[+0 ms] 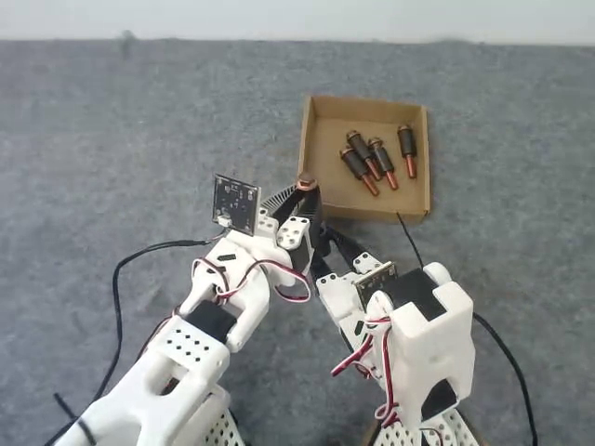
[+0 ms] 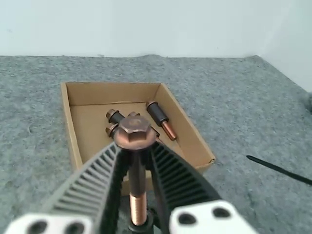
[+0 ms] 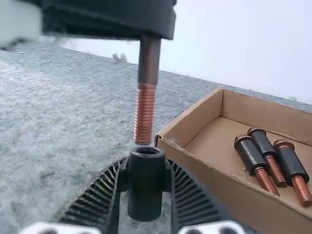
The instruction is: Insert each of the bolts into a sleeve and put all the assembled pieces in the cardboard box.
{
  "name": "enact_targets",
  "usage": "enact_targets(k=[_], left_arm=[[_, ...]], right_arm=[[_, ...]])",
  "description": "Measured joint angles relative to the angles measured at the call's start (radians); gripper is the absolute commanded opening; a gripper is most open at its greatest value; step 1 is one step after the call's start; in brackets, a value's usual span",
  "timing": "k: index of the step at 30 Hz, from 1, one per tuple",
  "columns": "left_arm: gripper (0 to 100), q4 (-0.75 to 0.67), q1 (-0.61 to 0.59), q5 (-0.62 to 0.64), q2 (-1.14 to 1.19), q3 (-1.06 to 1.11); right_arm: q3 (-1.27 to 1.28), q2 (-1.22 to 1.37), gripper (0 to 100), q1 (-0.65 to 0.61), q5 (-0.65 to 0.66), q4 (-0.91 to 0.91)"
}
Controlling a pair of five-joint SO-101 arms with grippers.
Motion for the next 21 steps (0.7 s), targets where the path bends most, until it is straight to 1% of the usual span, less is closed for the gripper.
enact_targets(k=[11,15,21], left_arm=[[1,-0.002,-0.003,0.000,0.000,0.015],[1,-0.041,-0.003,0.000,0.000,0.025],[1,-0.046,-0.003,0.000,0.000,0.025]], right_arm=[[0.000,0.000,0.7,0.000,0.000,0.000],[0.000,0.000,0.7,0.000,0.000,0.000],[0.000,0.000,0.7,0.000,0.000,0.000]])
